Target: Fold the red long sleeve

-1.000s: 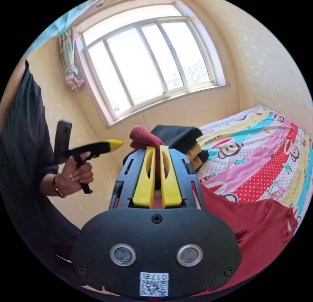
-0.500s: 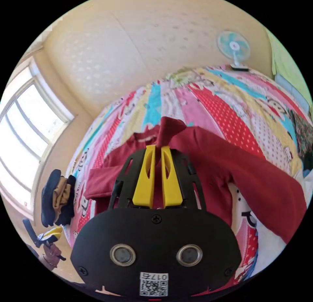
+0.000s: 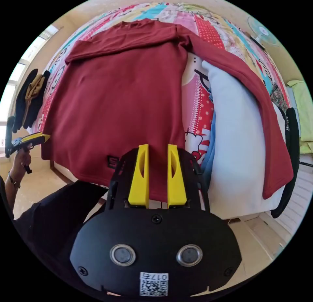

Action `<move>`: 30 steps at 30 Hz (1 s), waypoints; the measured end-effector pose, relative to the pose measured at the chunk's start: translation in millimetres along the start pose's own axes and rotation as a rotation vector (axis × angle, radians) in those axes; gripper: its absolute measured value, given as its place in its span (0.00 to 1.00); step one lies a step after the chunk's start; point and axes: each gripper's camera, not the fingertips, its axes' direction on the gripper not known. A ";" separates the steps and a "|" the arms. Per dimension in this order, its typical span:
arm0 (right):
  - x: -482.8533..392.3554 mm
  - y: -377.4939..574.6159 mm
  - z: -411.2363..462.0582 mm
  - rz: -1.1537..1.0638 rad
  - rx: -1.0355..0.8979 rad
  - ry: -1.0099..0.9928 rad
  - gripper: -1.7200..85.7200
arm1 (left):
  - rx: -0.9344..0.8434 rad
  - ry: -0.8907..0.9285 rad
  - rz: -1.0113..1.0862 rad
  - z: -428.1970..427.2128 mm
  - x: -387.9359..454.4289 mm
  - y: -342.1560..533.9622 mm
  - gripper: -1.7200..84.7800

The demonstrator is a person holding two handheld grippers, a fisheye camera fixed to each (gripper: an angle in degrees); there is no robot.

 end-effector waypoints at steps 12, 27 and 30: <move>186.9 110.8 -85.8 0.875 0.393 -0.501 0.13 | 0.179 -0.076 -0.146 -43.7 31.7 34.5 0.07; 223.5 143.8 -85.4 1.306 0.827 -0.606 0.06 | 0.391 0.039 -0.163 -77.8 58.8 34.6 0.09; 201.4 76.4 -158.8 0.973 0.985 -0.428 0.06 | 0.386 0.057 -0.174 -75.1 52.6 38.3 0.09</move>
